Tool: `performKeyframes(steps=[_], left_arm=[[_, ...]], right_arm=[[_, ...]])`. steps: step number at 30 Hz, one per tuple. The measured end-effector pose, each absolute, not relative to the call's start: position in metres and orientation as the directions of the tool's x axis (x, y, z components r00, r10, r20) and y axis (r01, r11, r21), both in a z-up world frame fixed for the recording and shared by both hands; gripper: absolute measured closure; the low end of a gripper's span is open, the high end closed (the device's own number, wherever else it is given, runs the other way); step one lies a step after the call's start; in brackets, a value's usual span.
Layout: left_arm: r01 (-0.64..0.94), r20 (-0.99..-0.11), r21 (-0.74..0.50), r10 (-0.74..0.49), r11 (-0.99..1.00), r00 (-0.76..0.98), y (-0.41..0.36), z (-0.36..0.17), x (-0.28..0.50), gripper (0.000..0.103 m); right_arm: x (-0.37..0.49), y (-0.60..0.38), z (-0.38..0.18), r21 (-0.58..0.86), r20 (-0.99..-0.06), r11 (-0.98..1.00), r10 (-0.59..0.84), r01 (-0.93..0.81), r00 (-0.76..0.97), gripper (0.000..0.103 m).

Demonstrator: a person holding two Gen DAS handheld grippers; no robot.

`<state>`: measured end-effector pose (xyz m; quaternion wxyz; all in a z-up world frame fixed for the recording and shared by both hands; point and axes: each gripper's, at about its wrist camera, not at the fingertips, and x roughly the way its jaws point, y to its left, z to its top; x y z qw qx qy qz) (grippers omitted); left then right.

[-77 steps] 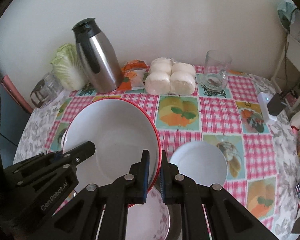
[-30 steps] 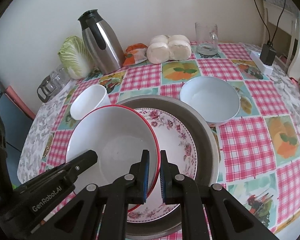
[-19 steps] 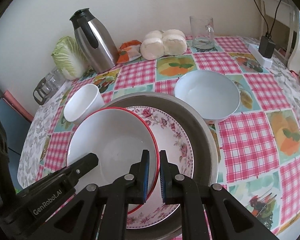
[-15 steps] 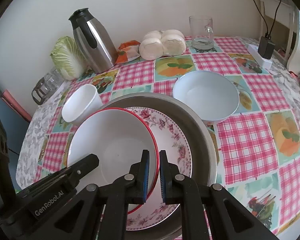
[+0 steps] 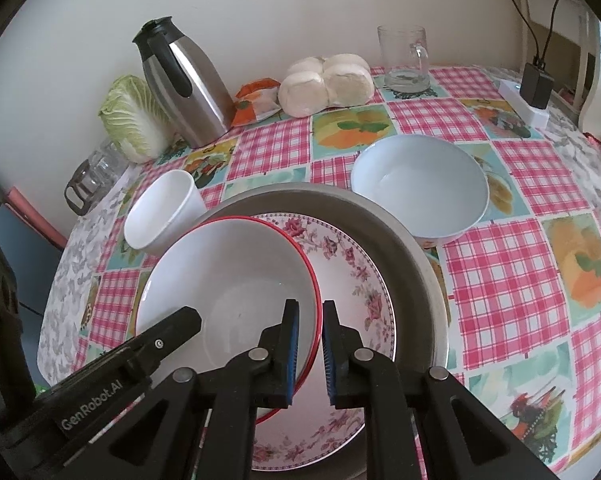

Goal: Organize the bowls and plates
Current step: 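Carry the red-rimmed bowl over the tray and lower it onto the floral plate, then open the right tool to release the red-rimmed bowl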

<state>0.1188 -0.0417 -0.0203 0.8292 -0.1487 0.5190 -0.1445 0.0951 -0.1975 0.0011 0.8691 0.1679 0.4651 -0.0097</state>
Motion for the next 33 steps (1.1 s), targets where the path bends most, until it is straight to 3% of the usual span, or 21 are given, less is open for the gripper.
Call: performKeyframes(steps=[19, 26, 33], left_arm=[[0.037, -0.804, -0.449, -0.422, 0.893, 0.419, -0.037, -0.023, 0.120, 0.085], [0.032, -0.796, -0.465, -0.433, 0.885, 0.423, -0.036, -0.022, 0.119, 0.079], [0.030, -0.796, -0.468, -0.436, 0.883, 0.419, -0.037, -0.023, 0.120, 0.078]], right_arm=[[0.099, -0.200, -0.001, 0.315, -0.794, 0.932, 0.155, 0.180, 0.588, 0.088], [0.100, -0.203, -0.004, 0.339, -0.792, 0.922, 0.171, 0.189, 0.586, 0.087], [0.102, -0.203, -0.011, 0.341, -0.803, 0.919, 0.173, 0.201, 0.570, 0.081]])
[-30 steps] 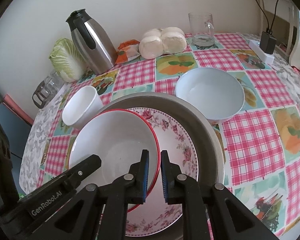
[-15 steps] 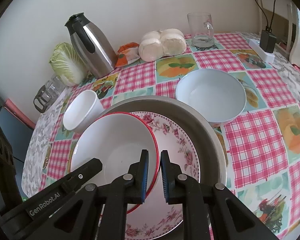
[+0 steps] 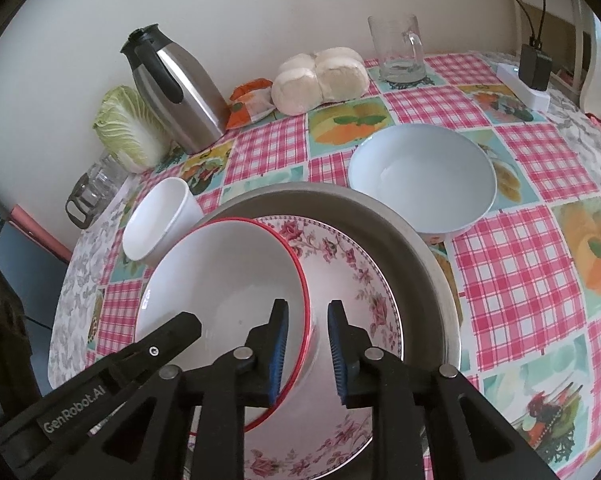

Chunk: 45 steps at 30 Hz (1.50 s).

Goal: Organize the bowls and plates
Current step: 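Open the right tool to release the red-rimmed bowl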

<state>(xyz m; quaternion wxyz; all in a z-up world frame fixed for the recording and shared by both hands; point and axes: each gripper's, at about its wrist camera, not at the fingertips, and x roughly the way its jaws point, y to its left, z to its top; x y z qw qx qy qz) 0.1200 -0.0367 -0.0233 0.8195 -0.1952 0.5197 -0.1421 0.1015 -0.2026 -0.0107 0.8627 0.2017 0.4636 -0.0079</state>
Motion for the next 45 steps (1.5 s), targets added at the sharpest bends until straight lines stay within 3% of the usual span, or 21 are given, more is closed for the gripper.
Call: performKeyframes(steps=[26, 27, 29, 39, 43, 44, 45], left_arm=[[0.010, -0.816, -0.460, -0.427, 0.888, 0.389, -0.038, -0.033, 0.123, 0.078], [0.010, -0.816, -0.460, -0.427, 0.888, 0.390, -0.038, -0.033, 0.123, 0.077], [0.006, -0.815, -0.461, -0.427, 0.887, 0.392, -0.037, -0.032, 0.123, 0.064], [0.027, -0.798, -0.444, -0.409, 0.896, 0.443, -0.032, -0.009, 0.117, 0.059], [0.028, -0.785, -0.429, -0.388, 0.903, 0.483, -0.027, 0.003, 0.113, 0.046], [0.026, -0.785, -0.422, -0.380, 0.906, 0.489, -0.026, 0.005, 0.112, 0.044], [0.018, -0.787, -0.413, -0.367, 0.911, 0.496, -0.024, 0.006, 0.112, 0.044]], right_arm=[[0.105, -0.204, -0.025, 0.342, -0.819, 0.915, 0.181, 0.211, 0.544, 0.074], [0.105, -0.204, -0.024, 0.342, -0.820, 0.916, 0.180, 0.211, 0.544, 0.074], [0.105, -0.204, -0.024, 0.340, -0.820, 0.916, 0.179, 0.211, 0.544, 0.074], [0.096, -0.210, -0.002, 0.343, -0.790, 0.915, 0.158, 0.214, 0.593, 0.074], [0.088, -0.214, 0.017, 0.332, -0.759, 0.919, 0.124, 0.215, 0.640, 0.074], [0.087, -0.215, 0.019, 0.321, -0.756, 0.922, 0.111, 0.218, 0.645, 0.065], [0.086, -0.215, 0.021, 0.313, -0.755, 0.924, 0.100, 0.222, 0.648, 0.048]])
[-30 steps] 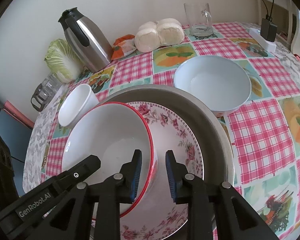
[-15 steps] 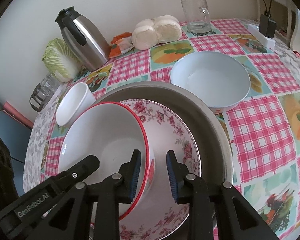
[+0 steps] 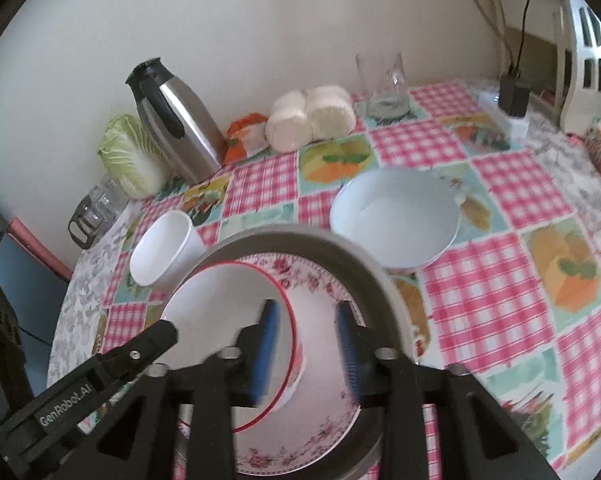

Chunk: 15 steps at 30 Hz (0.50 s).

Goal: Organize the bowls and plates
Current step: 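Open the right tool to release the red-rimmed bowl, then raise the open right tool and move it toward the white square bowl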

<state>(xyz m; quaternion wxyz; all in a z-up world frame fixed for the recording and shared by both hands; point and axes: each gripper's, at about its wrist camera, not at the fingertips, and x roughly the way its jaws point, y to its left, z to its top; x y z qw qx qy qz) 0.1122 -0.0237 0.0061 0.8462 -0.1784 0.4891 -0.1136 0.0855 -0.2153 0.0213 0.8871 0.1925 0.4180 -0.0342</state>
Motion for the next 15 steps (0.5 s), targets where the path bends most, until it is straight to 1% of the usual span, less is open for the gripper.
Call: performKeyframes(steps=[1, 2, 3, 5, 7, 9, 11, 14, 15], left_arm=[[0.010, -0.788, -0.407, -0.356, 0.914, 0.502, -0.022, 0.007, 0.112, 0.043], [0.000, -0.789, -0.400, -0.344, 0.917, 0.509, -0.019, 0.008, 0.112, 0.041], [-0.009, -0.791, -0.391, -0.331, 0.920, 0.514, -0.018, 0.008, 0.111, 0.040], [-0.032, -0.798, -0.352, -0.282, 0.935, 0.533, -0.014, 0.010, 0.110, 0.027], [-0.050, -0.799, -0.322, -0.243, 0.945, 0.550, -0.010, 0.012, 0.110, 0.022], [-0.069, -0.802, -0.311, -0.223, 0.948, 0.553, -0.005, 0.011, 0.110, 0.022], [-0.085, -0.808, -0.302, -0.208, 0.949, 0.552, -0.002, 0.009, 0.111, 0.022], [-0.108, -0.815, -0.288, -0.184, 0.952, 0.550, 0.002, 0.005, 0.111, 0.021], [-0.114, -0.815, -0.284, -0.178, 0.952, 0.551, 0.003, 0.005, 0.111, 0.020]], right_arm=[[0.085, -0.216, 0.022, 0.307, -0.755, 0.925, 0.092, 0.226, 0.649, 0.042], [0.085, -0.216, 0.022, 0.302, -0.756, 0.925, 0.086, 0.230, 0.649, 0.038], [0.085, -0.217, 0.021, 0.296, -0.759, 0.926, 0.079, 0.234, 0.646, 0.038], [0.086, -0.218, 0.018, 0.284, -0.767, 0.929, 0.071, 0.238, 0.638, 0.036], [0.086, -0.219, 0.016, 0.277, -0.770, 0.929, 0.061, 0.245, 0.636, 0.027], [0.086, -0.219, 0.016, 0.263, -0.770, 0.933, 0.048, 0.248, 0.636, 0.015], [0.086, -0.219, 0.016, 0.258, -0.768, 0.934, 0.044, 0.245, 0.639, 0.010], [0.085, -0.219, 0.015, 0.256, -0.766, 0.937, 0.045, 0.240, 0.641, 0.000], [0.085, -0.218, 0.015, 0.250, -0.765, 0.939, 0.042, 0.237, 0.643, 0.000]])
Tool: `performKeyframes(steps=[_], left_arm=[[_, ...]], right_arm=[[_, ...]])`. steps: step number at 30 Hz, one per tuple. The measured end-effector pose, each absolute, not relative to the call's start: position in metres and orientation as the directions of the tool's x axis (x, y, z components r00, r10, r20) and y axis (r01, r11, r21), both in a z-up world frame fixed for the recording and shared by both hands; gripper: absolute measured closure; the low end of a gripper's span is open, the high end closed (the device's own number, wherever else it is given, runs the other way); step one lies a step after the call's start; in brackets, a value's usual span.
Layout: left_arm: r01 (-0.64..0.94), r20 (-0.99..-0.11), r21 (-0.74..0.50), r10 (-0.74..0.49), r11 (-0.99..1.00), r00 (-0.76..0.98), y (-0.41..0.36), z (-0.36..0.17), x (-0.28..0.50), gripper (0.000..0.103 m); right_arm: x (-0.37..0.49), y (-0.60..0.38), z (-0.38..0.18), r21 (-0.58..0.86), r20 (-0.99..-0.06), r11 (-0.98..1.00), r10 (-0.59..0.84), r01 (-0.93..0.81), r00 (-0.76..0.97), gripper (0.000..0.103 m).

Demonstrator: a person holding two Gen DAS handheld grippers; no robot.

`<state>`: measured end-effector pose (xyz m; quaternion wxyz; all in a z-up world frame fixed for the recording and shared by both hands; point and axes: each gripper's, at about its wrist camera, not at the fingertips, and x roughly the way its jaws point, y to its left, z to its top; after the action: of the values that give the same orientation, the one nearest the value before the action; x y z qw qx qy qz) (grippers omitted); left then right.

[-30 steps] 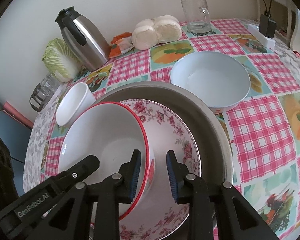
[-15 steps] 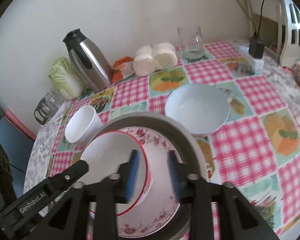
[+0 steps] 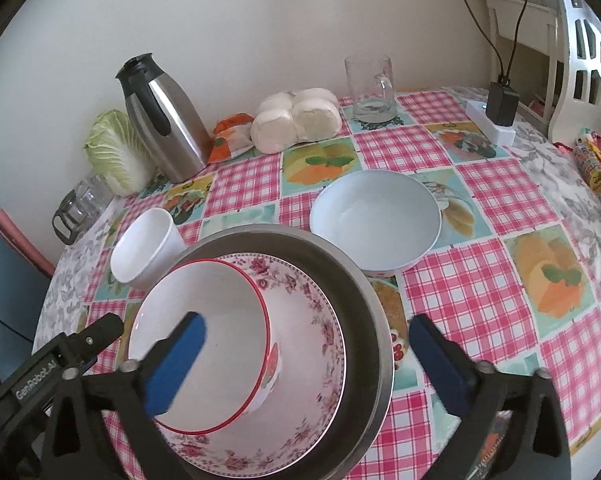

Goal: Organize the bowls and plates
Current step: 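Raise the open right tool and move it toward the white square bowl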

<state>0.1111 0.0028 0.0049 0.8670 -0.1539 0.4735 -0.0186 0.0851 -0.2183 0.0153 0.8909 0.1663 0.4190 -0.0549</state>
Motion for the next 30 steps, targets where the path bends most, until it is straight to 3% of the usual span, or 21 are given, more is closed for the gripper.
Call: performKeyframes(steps=[2, 8, 30], left_arm=[[-0.125, -0.815, -0.275, -0.162, 0.953, 0.556, 0.004, 0.004, 0.112, 0.011], [-0.177, -0.805, -0.232, -0.086, 0.957, 0.587, 0.011, 0.005, 0.110, 0.001], [-0.200, -0.741, -0.257, -0.060, 0.946, 0.669, 0.062, 0.025, 0.118, 0.001]], right_arm=[[0.085, -0.217, 0.015, 0.246, -0.765, 0.941, 0.042, 0.233, 0.642, 0.000], [0.085, -0.215, 0.015, 0.233, -0.765, 0.946, 0.035, 0.226, 0.643, 0.000], [0.083, -0.191, 0.018, 0.175, -0.764, 0.969, 0.020, 0.177, 0.645, 0.000]])
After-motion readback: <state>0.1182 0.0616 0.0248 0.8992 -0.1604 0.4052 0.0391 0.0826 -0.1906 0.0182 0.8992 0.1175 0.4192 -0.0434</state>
